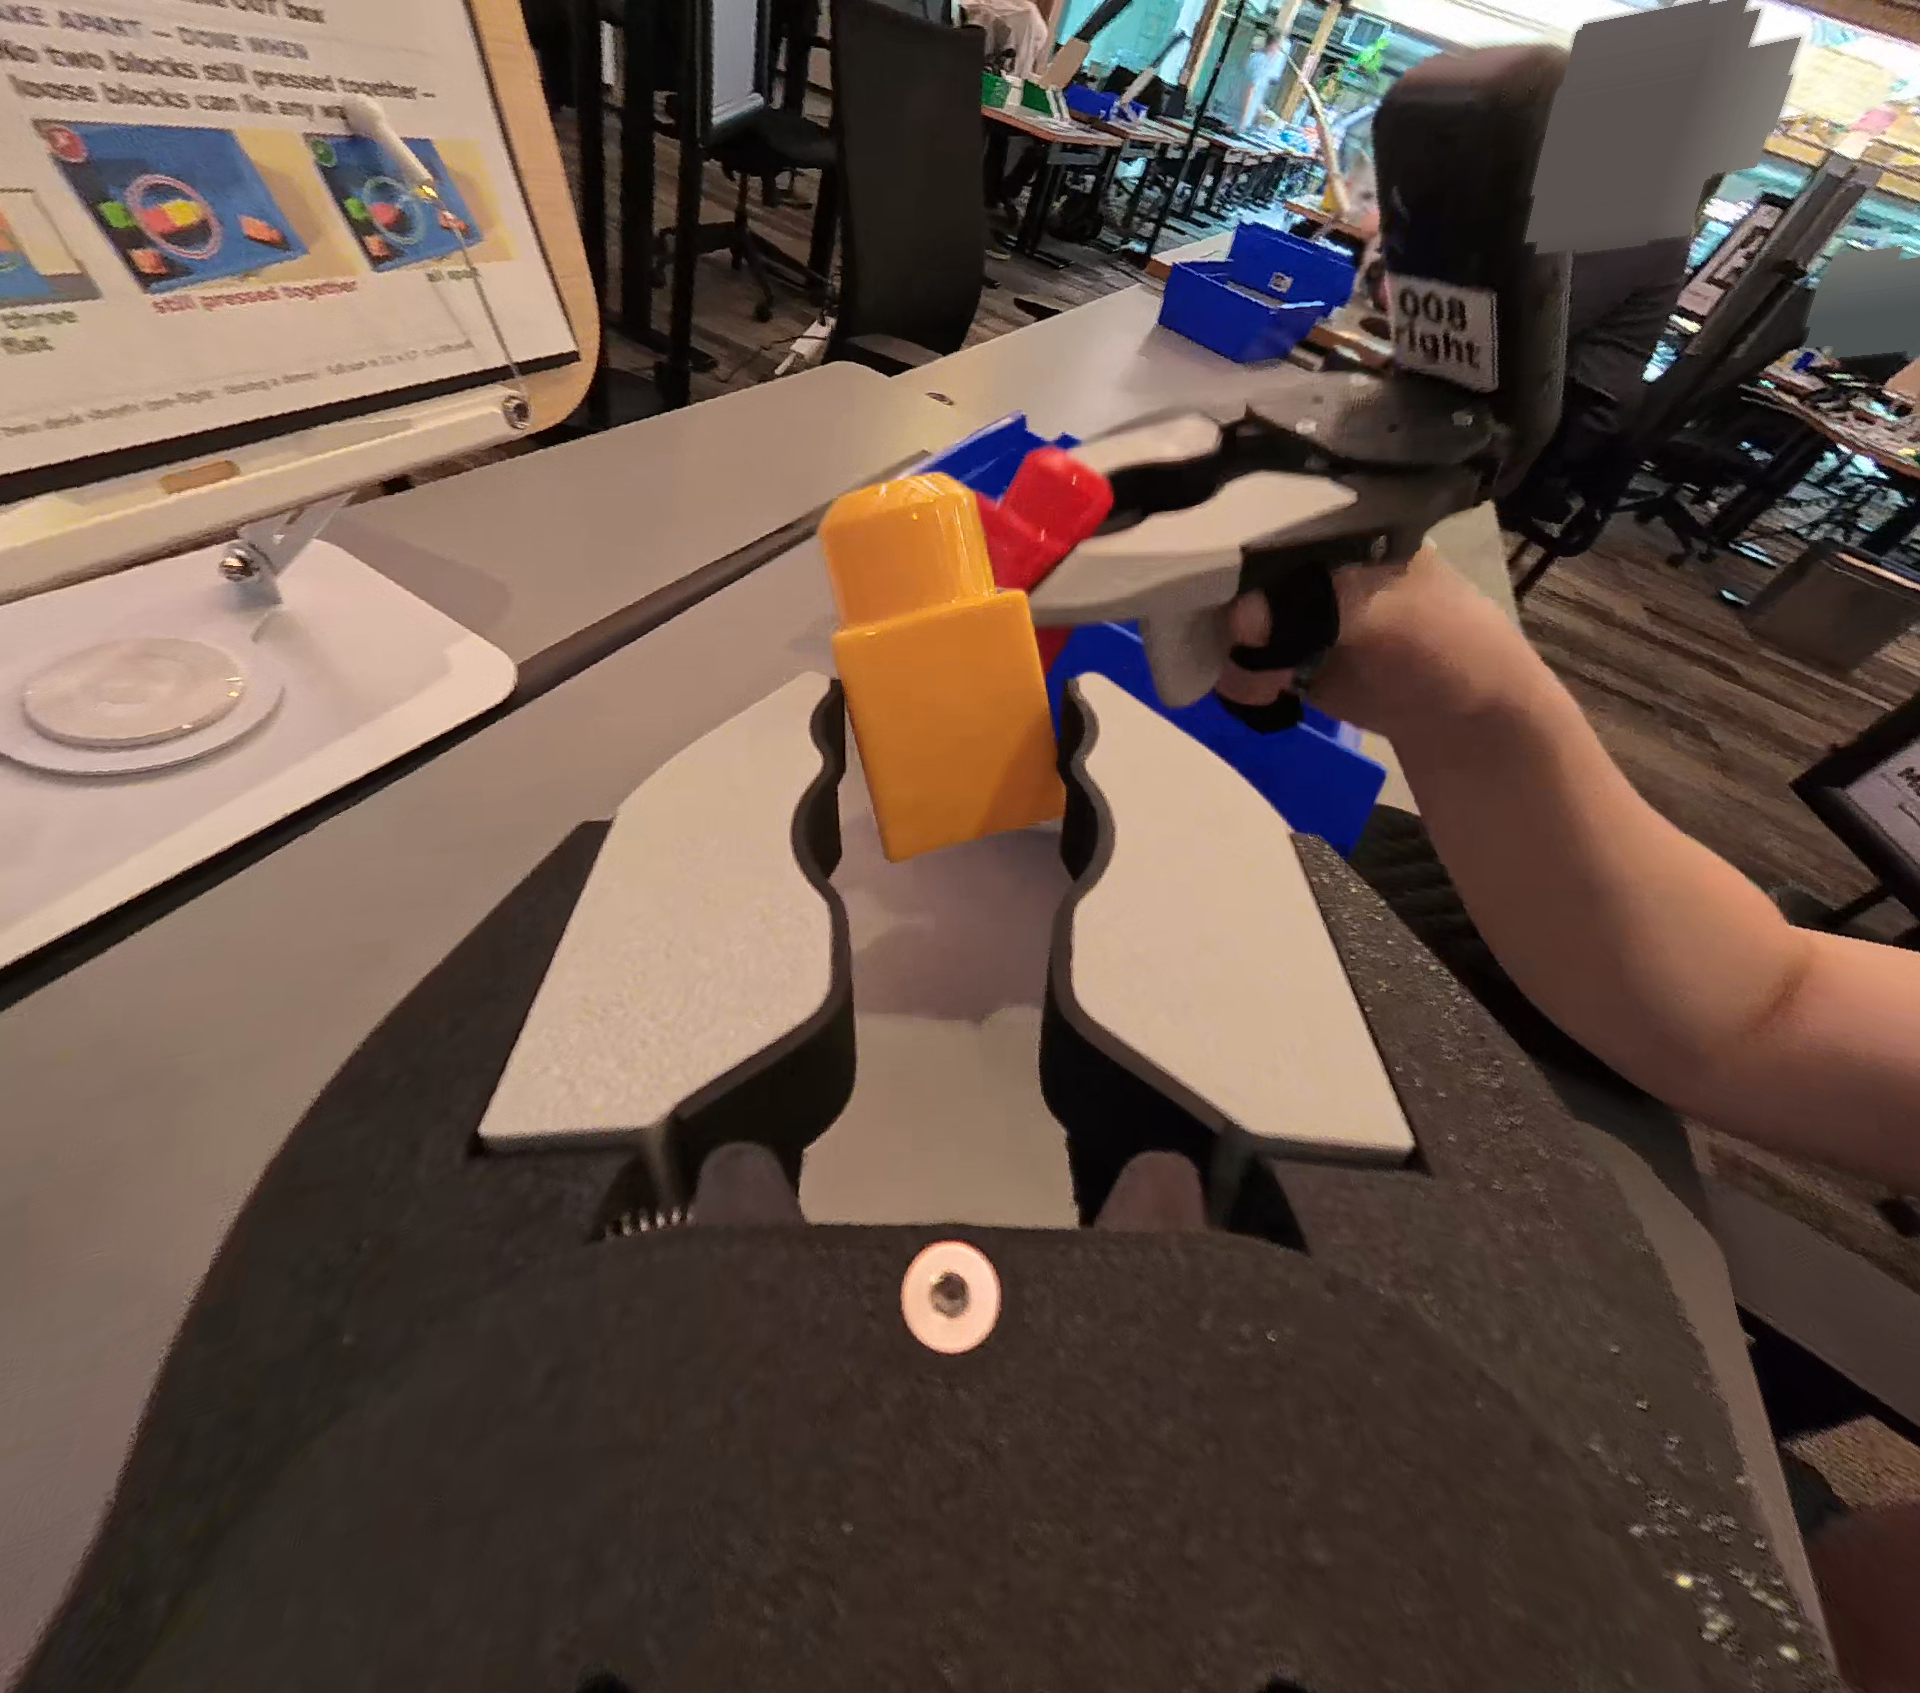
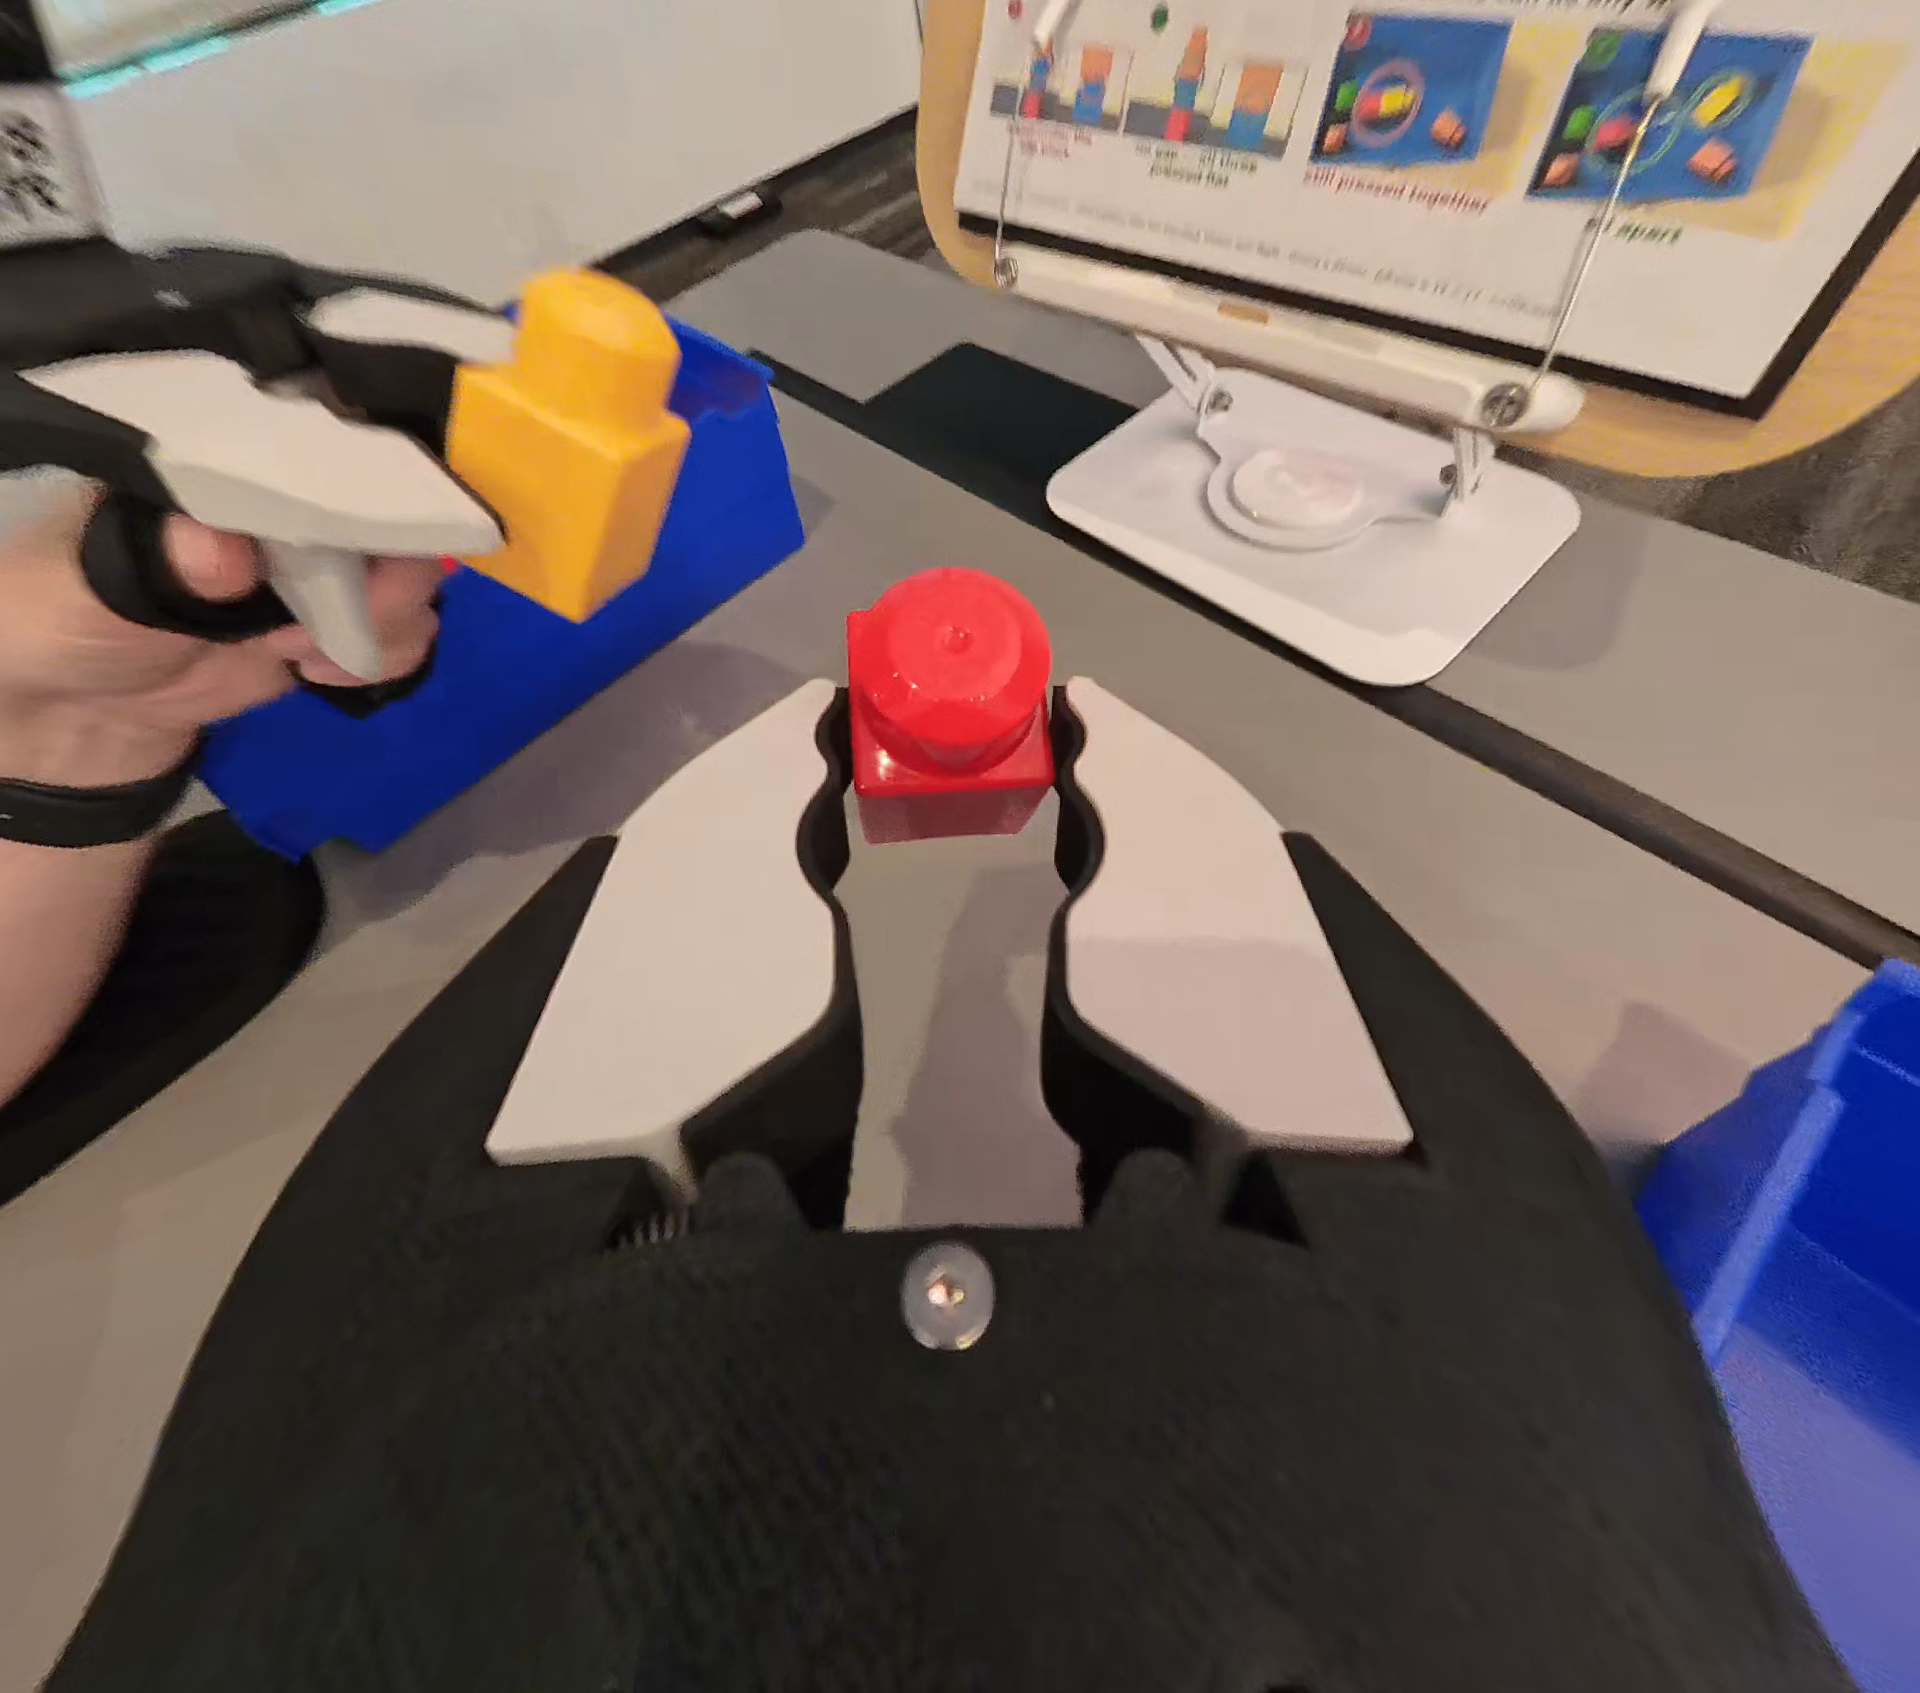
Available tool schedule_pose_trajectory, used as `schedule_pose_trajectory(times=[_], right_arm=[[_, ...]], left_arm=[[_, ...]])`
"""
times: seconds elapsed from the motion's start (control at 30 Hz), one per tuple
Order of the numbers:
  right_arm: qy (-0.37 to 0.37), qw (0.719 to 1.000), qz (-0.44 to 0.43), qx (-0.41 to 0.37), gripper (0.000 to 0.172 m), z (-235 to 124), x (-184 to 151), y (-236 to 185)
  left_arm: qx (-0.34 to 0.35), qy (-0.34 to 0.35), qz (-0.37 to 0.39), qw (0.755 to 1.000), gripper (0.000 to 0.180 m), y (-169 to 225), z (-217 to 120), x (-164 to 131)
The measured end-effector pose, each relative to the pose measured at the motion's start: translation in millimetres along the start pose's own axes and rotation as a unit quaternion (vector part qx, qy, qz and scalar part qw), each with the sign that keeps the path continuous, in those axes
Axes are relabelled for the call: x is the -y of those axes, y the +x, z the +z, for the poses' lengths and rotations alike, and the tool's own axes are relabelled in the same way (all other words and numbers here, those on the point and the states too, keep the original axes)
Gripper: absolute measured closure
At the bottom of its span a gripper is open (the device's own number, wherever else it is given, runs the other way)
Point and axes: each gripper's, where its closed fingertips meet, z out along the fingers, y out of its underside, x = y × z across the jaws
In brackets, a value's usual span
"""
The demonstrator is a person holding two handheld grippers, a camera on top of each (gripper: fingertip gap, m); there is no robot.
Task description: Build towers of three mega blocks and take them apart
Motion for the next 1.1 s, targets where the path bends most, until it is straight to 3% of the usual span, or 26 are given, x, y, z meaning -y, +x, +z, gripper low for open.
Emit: schedule_pose_trajectory(times=[0.27, 0.47, 0.8, 1.1], right_arm=[[0.067, 0.993, 0.012, 0.093, 0.135, -48, 40, -21], [0.084, 0.981, 0.024, 0.175, 0.135, -67, 50, -41], [0.036, 0.97, 0.019, 0.242, 0.134, -66, 33, -53], [0.018, 0.938, -0.002, 0.346, 0.134, -76, 23, -82]], left_arm=[[-0.111, -0.019, -0.044, 0.993, 0.142, 33, 16, -13], [-0.158, -0.046, -0.044, 0.985, 0.142, 53, 29, -28], [-0.223, -0.063, -0.03, 0.972, 0.142, 86, 34, -35], [-0.318, -0.062, -0.065, 0.944, 0.143, 116, 23, -30]])
